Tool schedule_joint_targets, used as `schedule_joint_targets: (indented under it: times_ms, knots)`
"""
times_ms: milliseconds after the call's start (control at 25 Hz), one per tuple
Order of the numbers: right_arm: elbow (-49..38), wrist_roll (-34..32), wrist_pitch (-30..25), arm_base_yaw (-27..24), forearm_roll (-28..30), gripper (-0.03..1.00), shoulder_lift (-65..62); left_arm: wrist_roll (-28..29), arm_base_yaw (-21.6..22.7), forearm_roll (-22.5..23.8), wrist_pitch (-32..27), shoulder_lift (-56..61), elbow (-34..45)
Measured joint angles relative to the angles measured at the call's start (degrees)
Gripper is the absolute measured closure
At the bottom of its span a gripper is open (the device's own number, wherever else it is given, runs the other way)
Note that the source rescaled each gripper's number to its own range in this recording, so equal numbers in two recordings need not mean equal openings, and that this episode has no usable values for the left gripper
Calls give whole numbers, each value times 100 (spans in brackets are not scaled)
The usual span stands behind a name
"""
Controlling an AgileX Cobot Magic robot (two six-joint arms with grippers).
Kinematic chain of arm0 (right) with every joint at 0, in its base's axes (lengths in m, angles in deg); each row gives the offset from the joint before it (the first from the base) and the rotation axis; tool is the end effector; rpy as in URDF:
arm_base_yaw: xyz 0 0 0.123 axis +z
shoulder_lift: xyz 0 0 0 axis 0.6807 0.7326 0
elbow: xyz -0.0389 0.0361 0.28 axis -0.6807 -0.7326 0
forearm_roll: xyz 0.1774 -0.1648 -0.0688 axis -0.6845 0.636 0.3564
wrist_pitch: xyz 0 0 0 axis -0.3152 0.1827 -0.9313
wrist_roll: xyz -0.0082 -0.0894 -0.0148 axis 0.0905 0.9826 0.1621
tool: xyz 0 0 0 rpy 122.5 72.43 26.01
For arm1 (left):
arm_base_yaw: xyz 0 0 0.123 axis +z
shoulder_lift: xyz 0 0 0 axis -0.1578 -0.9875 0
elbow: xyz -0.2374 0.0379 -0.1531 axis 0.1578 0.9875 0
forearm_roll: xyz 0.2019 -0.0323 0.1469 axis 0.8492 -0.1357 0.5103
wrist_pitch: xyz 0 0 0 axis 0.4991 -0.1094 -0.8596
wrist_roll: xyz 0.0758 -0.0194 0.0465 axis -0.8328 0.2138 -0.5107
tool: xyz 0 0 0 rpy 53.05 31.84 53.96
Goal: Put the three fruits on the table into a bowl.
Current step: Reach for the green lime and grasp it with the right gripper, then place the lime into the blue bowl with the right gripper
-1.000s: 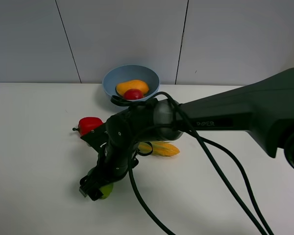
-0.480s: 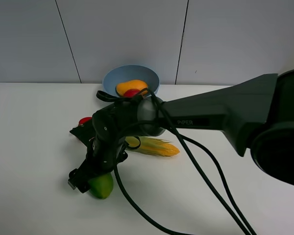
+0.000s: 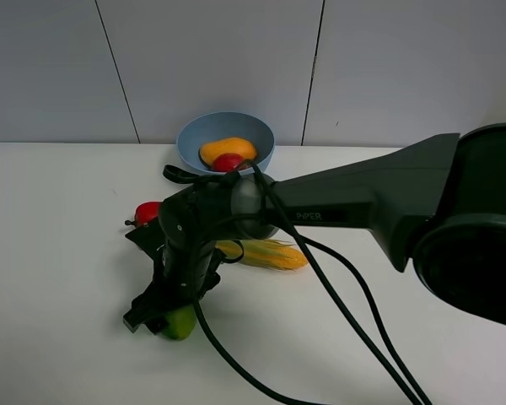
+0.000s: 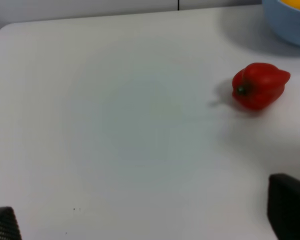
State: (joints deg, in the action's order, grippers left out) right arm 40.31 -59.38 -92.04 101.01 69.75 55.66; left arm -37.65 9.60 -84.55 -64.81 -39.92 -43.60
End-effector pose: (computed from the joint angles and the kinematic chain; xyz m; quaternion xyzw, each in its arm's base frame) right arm 0.2183 0.3810 0.1075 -0.3681 0.9172 0.1445 0.0478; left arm -0.0063 0.0051 0.2799 -0.0143 0.8469 0.0296 0.5308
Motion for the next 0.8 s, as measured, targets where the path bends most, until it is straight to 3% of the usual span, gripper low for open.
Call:
schedule_joint_targets:
  times_ms: [400,640,800]
  knots:
    - [116,-9,-103,6,201,76,-11,0,0,0,0,0,0]
    - [953,-14,-410,-20,261,76,-385,0,0,0,0,0,0]
    - [1645,-19,-424,-340,255,76,-589,0,0,0,0,0,0]
